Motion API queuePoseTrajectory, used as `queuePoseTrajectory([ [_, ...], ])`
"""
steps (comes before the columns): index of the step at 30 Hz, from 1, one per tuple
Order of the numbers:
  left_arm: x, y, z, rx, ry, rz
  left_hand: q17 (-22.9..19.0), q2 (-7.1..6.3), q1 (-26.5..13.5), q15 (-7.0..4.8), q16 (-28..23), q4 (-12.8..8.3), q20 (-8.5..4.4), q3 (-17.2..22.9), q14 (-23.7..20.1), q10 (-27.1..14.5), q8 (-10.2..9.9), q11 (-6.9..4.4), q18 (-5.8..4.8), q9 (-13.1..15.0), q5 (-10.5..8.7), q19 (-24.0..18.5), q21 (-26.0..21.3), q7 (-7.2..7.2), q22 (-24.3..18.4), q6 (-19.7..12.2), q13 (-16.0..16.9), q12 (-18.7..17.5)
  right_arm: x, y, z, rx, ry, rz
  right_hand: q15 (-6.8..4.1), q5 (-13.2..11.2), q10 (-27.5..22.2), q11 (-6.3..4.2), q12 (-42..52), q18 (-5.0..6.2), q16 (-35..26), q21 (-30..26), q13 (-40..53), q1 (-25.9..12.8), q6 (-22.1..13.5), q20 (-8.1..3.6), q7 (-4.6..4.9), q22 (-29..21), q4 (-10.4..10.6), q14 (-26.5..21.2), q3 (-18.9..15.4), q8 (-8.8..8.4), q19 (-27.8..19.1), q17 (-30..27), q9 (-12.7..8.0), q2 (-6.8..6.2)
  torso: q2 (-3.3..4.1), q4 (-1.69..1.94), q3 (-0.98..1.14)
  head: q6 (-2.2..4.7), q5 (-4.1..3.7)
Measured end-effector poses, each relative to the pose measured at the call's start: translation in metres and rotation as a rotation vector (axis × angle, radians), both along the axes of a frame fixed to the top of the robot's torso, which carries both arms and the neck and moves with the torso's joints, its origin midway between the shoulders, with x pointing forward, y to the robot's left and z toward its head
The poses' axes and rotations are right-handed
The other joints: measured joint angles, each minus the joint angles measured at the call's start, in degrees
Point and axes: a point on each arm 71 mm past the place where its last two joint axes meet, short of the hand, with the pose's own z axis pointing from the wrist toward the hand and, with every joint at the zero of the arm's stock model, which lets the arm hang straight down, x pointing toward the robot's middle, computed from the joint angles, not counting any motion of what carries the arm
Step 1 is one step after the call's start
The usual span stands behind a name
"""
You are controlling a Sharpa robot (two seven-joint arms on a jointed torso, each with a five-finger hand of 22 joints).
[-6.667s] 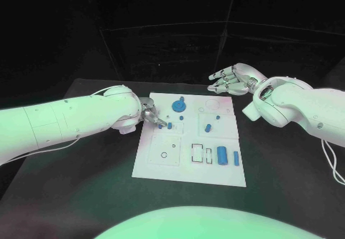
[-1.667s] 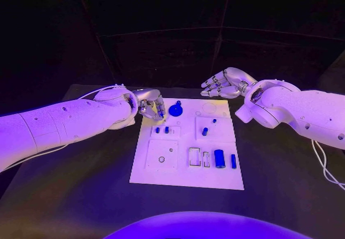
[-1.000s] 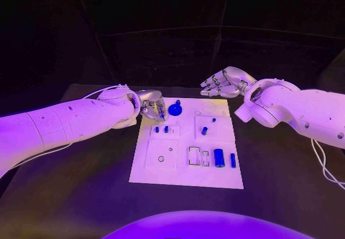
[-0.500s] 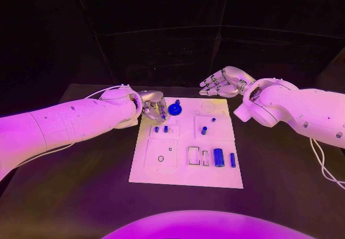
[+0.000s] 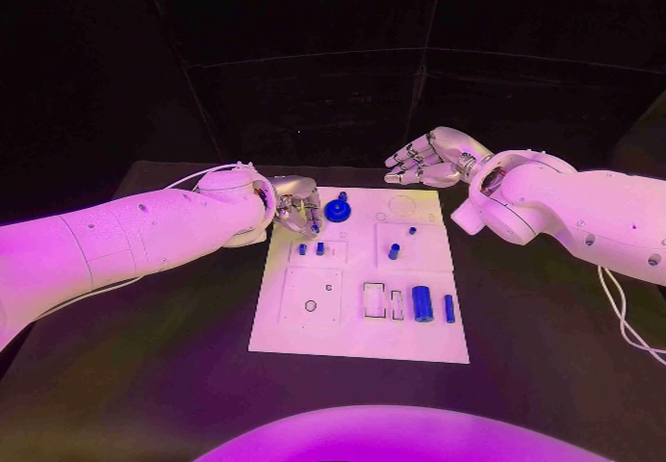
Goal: Assemble the parts on the task board
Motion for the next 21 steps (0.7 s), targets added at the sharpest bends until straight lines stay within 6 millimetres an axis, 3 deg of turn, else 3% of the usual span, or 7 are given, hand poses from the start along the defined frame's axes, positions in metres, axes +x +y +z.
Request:
queuePoseTrajectory([
  [7, -0.0001, -0.0019, -0.0002, 0.005, 0.002, -0.003, -0.1, -0.63, -0.6, 0.0, 0.0, 0.0, 0.01, 0.0, 0.0, 0.0, -0.8, 0.0, 0.0, -0.1, -0.22, 0.0, 0.0, 0.45, 0.0, -0.5, 0.0, -0.7, 0.0, 0.0, 0.0, 0.0, 0.0, 0.001, 0.0, 0.0, 0.0, 0.0, 0.0, 0.0, 0.0, 0.0, 0.0, 0.0, 0.0, 0.0, 0.0, 0.0, 0.0, 0.0, 0.0, 0.0, 0.0, 0.0, 0.0, 0.0, -0.01, 0.0, 0.0, 0.07, 0.0],
  [21, -0.0004, -0.0048, -0.0008, 0.006, -0.001, -0.01, -0.1, -0.63, -0.6, 0.0, 0.0, 0.0, 0.02, 0.0, 0.0, 0.2, -1.3, 0.21, 0.0, -0.2, -0.22, 0.0, 0.0, 0.62, 0.2, -1.1, 0.1, -1.0, 0.0, 0.0007, 0.0, 0.0, 0.0, 0.002, 0.0, 0.0, 0.0, 0.0, 0.0, 0.0, 0.0, -0.2, 0.0, 0.0, 0.4, 0.0, 0.0, -0.1, 0.0, 0.0, 0.0, 0.0, 0.0, 0.0, 0.0, 0.0, -0.01, 0.0, 0.01, 0.1, -0.08],
])
